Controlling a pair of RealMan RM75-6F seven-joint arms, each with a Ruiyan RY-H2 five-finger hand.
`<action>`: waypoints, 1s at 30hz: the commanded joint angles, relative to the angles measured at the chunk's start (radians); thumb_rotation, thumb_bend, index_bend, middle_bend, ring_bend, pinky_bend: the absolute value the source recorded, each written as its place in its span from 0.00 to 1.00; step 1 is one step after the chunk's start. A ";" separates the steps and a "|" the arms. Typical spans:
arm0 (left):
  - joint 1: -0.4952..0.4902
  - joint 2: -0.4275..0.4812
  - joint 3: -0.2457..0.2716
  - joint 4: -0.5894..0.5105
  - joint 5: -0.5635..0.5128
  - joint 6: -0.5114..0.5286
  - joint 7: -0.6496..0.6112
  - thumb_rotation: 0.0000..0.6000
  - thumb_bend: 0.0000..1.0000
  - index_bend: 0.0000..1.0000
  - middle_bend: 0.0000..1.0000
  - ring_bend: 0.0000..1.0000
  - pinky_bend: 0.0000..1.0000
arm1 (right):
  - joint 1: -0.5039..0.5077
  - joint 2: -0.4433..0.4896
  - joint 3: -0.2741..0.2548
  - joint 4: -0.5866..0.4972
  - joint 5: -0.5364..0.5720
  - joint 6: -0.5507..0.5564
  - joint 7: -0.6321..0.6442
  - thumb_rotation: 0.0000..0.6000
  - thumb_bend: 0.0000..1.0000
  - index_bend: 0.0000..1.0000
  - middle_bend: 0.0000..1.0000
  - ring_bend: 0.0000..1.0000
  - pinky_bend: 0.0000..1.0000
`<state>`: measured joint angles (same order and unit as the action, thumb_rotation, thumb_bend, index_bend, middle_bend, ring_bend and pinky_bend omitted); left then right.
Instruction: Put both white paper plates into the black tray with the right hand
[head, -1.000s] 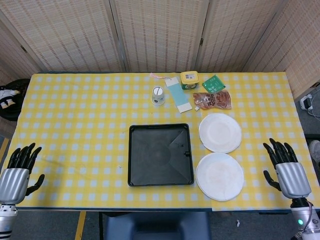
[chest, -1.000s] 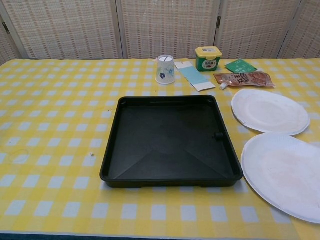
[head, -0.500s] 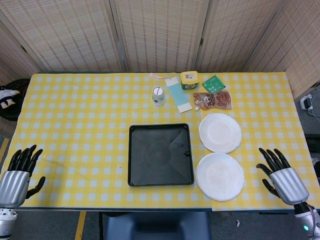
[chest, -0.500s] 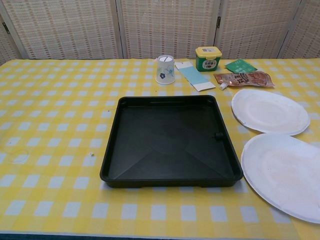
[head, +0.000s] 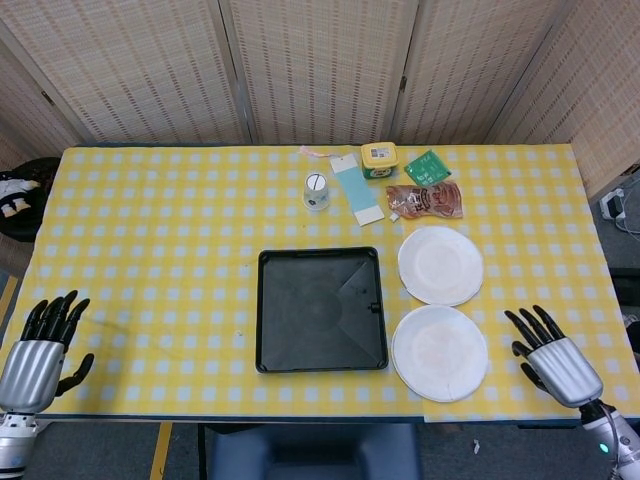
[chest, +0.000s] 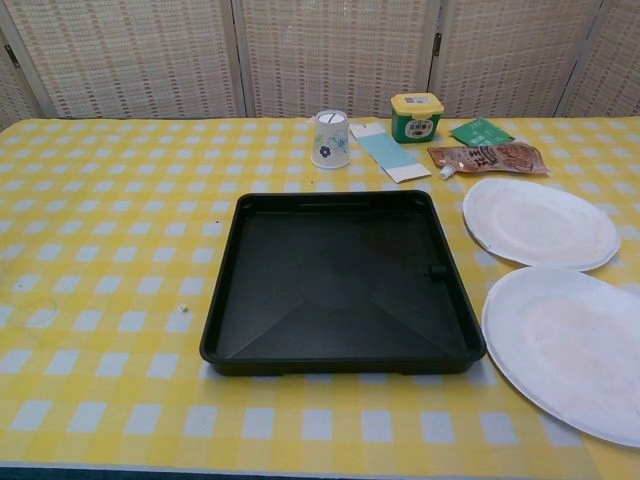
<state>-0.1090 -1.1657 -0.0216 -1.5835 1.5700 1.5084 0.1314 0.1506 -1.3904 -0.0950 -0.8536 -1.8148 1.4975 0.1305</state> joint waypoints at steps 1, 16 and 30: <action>-0.002 -0.002 -0.001 0.000 -0.005 -0.004 0.004 1.00 0.39 0.01 0.00 0.00 0.00 | 0.019 -0.055 -0.008 0.080 -0.003 -0.013 0.018 1.00 0.41 0.50 0.05 0.06 0.00; -0.003 -0.007 -0.008 0.007 -0.017 -0.006 -0.004 1.00 0.39 0.00 0.00 0.00 0.00 | 0.054 -0.183 -0.039 0.259 -0.013 -0.016 0.051 1.00 0.41 0.36 0.00 0.05 0.00; 0.001 -0.005 -0.013 0.004 -0.024 0.003 -0.002 1.00 0.39 0.00 0.00 0.00 0.00 | 0.076 -0.259 -0.063 0.372 -0.022 0.001 0.030 1.00 0.41 0.36 0.00 0.05 0.00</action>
<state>-0.1083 -1.1702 -0.0341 -1.5793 1.5465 1.5110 0.1289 0.2239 -1.6414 -0.1550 -0.4909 -1.8360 1.4958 0.1643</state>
